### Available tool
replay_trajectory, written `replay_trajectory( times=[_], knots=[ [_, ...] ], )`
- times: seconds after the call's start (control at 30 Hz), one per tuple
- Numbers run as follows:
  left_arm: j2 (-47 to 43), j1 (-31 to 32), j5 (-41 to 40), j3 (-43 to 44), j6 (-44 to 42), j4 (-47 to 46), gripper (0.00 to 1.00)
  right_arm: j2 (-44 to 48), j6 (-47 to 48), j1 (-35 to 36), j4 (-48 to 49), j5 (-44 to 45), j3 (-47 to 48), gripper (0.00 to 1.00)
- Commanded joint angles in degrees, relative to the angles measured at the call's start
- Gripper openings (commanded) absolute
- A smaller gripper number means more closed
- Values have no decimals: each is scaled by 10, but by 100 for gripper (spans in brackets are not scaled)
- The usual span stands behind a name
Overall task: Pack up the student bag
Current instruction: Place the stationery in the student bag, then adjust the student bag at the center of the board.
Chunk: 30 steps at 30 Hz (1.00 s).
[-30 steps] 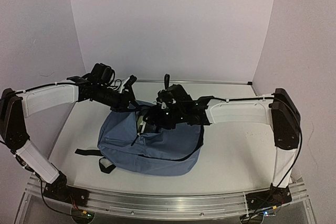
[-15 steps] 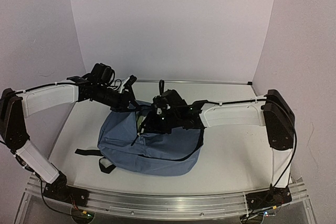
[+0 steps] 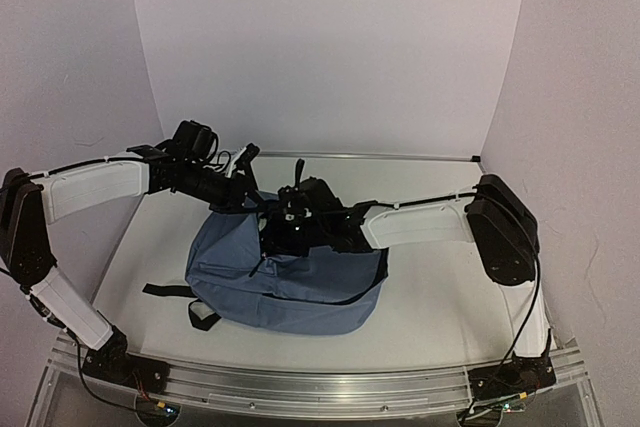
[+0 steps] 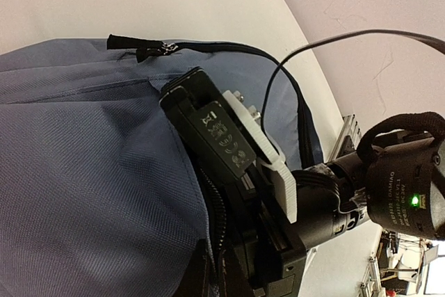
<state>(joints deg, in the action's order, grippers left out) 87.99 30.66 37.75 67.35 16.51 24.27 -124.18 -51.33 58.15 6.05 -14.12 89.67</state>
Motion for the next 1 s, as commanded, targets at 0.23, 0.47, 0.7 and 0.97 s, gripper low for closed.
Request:
replay_trajectory(
  times=[0.23,0.47,0.7,0.97],
  knots=[
    [-15,1,5,12,8,-38,0,76,7,1,81,11,-52,35],
    [-21,1,-50,1,9,-44,0,210,5,2,64,20,-178,52],
    [-11,12,-102,1,31,-36,0,337,33,-6,-50,95,-231,63],
    [49,111,-200,4,88,-34,0,430,43,-105,-153,138,-313,68]
  ],
)
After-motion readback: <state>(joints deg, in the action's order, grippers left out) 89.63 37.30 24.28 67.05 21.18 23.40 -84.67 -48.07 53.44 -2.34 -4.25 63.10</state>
